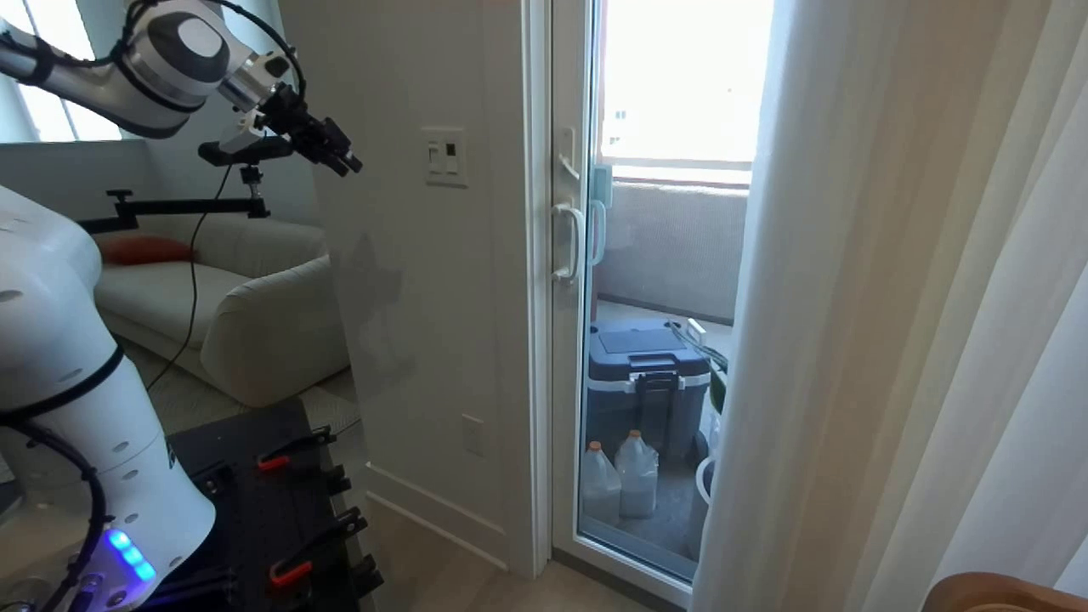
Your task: Pull the blinds to the right, switch off the light, then pull the blinds to the left
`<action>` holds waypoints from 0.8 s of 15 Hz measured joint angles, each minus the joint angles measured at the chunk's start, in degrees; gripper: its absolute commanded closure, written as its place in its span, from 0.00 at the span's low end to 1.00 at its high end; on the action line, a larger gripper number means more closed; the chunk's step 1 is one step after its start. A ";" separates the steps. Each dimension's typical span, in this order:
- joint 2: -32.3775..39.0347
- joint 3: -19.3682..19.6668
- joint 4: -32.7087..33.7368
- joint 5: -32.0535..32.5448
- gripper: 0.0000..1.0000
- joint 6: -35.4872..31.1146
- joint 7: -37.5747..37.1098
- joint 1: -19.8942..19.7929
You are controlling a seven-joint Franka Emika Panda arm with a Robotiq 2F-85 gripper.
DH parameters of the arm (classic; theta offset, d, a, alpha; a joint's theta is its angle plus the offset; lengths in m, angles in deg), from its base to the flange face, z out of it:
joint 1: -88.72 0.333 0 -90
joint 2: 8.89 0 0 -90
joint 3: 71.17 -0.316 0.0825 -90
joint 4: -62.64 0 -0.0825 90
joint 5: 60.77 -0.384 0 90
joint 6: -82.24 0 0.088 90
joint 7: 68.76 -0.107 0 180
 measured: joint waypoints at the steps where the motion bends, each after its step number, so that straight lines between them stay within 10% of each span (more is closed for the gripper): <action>1: 0.17 0.03 0.30 0.00 0.85 0.01 0.00 -0.21; 3: 0.78 0.32 0.92 0.00 0.99 0.05 0.06 -0.55; 12: 8.11 1.87 5.76 1.86 1.00 0.16 0.32 -3.84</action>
